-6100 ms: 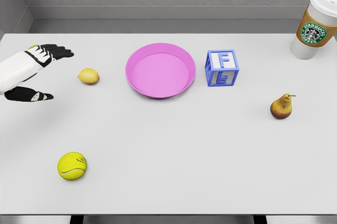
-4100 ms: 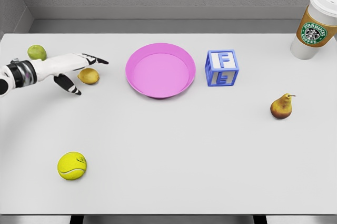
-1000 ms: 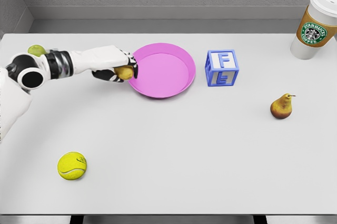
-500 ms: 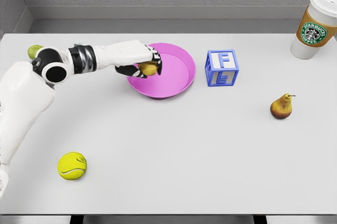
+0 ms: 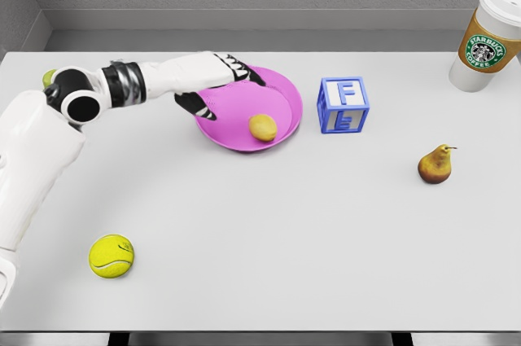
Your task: Put the lemon on the plate with left arm
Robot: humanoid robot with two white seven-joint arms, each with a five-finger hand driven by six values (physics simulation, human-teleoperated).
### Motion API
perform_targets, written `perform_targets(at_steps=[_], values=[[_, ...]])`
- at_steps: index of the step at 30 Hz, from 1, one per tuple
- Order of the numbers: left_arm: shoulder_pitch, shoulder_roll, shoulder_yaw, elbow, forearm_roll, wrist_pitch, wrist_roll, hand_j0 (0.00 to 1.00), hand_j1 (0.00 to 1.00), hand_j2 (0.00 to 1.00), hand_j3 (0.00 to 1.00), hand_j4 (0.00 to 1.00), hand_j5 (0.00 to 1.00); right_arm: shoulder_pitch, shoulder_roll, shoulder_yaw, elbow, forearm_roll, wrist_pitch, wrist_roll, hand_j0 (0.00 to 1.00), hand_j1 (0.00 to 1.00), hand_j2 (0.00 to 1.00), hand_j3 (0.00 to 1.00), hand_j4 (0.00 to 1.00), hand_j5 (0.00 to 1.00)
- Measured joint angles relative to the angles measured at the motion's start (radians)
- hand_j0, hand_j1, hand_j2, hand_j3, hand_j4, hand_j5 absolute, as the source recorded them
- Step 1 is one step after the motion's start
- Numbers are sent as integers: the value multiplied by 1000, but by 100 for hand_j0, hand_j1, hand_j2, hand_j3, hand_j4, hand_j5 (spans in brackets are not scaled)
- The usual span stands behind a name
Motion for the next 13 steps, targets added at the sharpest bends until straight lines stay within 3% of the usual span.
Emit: perform_targets(at_steps=[4, 8, 10, 13], values=[[104, 117, 154, 2, 16, 0, 0, 100, 100, 100, 100, 100, 100, 0, 0, 0, 0, 0, 0, 0, 100, 100, 100, 100, 100, 100], [258, 219, 331, 5, 39, 0, 0, 100, 100, 100, 100, 100, 100, 0, 0, 0, 0, 0, 0, 0, 100, 100, 100, 100, 100, 100], [270, 249, 397, 17, 48, 0, 0, 100, 100, 100, 100, 100, 100, 0, 0, 0, 0, 0, 0, 0, 100, 100, 100, 100, 100, 100], [270, 267, 434, 25, 61, 1, 0, 100, 100, 100, 100, 100, 100, 0, 0, 0, 0, 0, 0, 0, 100, 100, 100, 100, 100, 100]])
